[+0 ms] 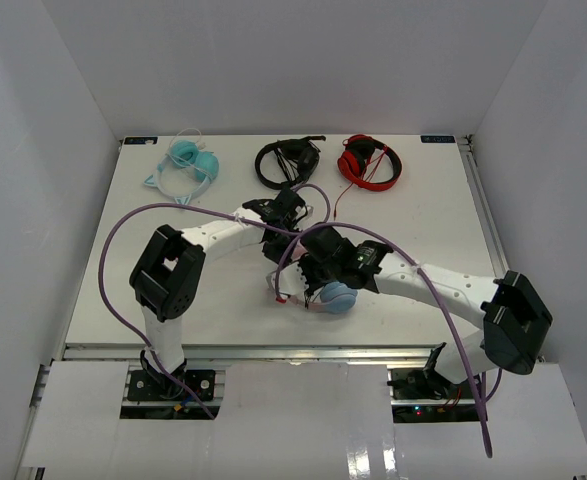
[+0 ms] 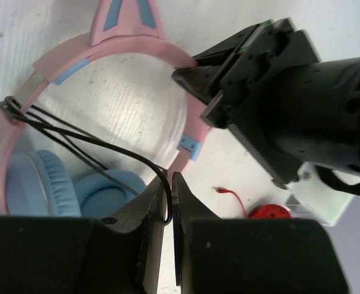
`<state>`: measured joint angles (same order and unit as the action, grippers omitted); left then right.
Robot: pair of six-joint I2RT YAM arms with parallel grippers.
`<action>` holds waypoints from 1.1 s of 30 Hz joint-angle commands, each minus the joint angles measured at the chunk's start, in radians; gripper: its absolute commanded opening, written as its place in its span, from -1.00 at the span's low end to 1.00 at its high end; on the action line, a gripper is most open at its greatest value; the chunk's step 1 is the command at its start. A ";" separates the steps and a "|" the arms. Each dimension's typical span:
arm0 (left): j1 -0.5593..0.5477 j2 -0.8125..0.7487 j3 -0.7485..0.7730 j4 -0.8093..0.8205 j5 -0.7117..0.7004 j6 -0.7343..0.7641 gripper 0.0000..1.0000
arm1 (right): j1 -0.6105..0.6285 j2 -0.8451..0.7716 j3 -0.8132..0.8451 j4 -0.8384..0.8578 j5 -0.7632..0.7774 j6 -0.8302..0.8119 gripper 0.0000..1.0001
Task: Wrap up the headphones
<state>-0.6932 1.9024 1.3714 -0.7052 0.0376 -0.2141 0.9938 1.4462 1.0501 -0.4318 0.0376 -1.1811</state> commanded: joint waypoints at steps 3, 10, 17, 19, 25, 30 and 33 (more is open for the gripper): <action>-0.006 -0.095 -0.019 0.011 -0.008 -0.030 -1.00 | -0.063 -0.078 -0.014 0.012 -0.211 0.121 -0.78; -0.006 -0.109 0.004 0.015 0.007 -0.047 -1.00 | -0.098 -0.072 0.040 0.005 -0.368 0.233 -0.79; -0.006 -0.120 -0.002 0.013 0.003 -0.048 -1.00 | -0.157 -0.036 0.052 0.027 -0.470 0.309 -0.79; -0.006 -0.122 -0.005 0.013 -0.002 -0.048 -1.00 | -0.169 -0.044 0.018 0.045 -0.445 0.299 -0.79; -0.005 -0.130 -0.010 0.013 -0.018 -0.050 -1.00 | -0.271 -0.070 -0.072 0.111 -0.471 0.317 -0.77; -0.005 -0.145 -0.006 0.016 -0.012 -0.063 -1.00 | -0.329 -0.061 -0.129 0.175 -0.506 0.351 -0.61; -0.004 -0.162 -0.007 0.016 -0.016 -0.067 -1.00 | -0.357 -0.050 -0.124 0.176 -0.536 0.377 -0.43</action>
<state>-0.6960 1.8499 1.3521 -0.7069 -0.0031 -0.2577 0.6670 1.4046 0.9245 -0.3300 -0.4307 -0.8535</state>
